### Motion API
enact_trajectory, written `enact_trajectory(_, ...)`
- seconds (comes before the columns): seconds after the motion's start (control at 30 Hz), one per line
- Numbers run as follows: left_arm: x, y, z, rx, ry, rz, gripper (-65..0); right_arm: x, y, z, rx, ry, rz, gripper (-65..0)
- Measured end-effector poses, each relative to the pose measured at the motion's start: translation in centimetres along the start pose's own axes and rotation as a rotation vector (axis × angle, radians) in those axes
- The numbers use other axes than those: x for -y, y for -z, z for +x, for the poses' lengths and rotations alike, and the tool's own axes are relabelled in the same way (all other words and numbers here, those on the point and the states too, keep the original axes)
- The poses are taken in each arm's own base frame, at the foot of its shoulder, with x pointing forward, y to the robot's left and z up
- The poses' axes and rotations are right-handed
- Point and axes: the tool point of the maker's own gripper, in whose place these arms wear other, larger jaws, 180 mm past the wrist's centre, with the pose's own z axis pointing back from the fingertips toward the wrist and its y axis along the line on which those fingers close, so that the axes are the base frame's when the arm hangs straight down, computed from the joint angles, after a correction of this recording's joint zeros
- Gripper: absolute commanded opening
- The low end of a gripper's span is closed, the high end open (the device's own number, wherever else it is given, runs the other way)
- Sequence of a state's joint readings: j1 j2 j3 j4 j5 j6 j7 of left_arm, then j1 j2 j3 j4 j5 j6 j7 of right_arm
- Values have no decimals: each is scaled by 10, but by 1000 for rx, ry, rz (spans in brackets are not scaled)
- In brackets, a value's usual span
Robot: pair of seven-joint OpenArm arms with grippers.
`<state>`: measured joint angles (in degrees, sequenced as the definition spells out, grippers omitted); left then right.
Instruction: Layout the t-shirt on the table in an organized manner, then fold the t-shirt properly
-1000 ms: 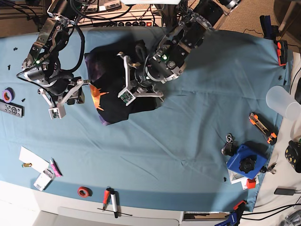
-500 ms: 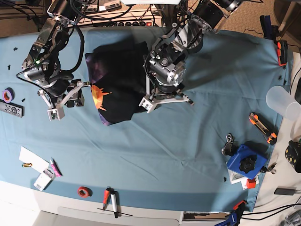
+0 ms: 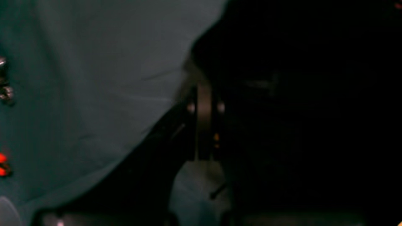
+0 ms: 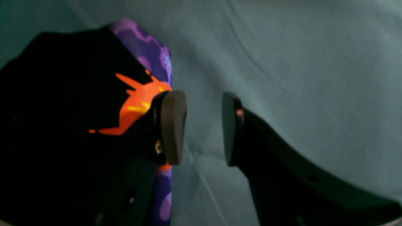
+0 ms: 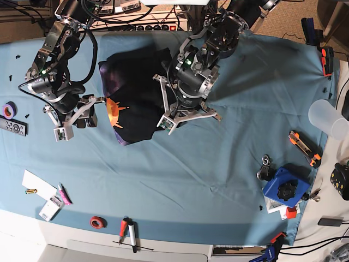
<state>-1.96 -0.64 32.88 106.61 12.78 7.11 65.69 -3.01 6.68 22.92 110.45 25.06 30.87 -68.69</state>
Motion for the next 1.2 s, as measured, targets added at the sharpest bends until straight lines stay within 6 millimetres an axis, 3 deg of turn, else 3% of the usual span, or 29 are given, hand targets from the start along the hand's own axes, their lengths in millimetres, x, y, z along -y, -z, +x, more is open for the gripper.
enact_trajectory(0.13, 0, 0, 2, 5, -3, -5, -650, 0, 0, 0, 0, 0, 0, -446)
enact_trajectory(0.33, 20, -1, 1, -3, -47, -114, -650, 0, 0, 0, 0, 0, 0, -446)
enact_trajectory(0.57, 65, -13, 12, 64, -5, -371, -650, 0, 0, 0, 0, 0, 0, -446)
enact_trajectory(0.8, 69, -14, 14, 75, 4, -394, -650, 0, 0, 0, 0, 0, 0, -446)
enact_trajectory(1.2, 104, -31, 33, 153, 13, -540, -650, 0, 0, 1, 7, 0, 1, -446)
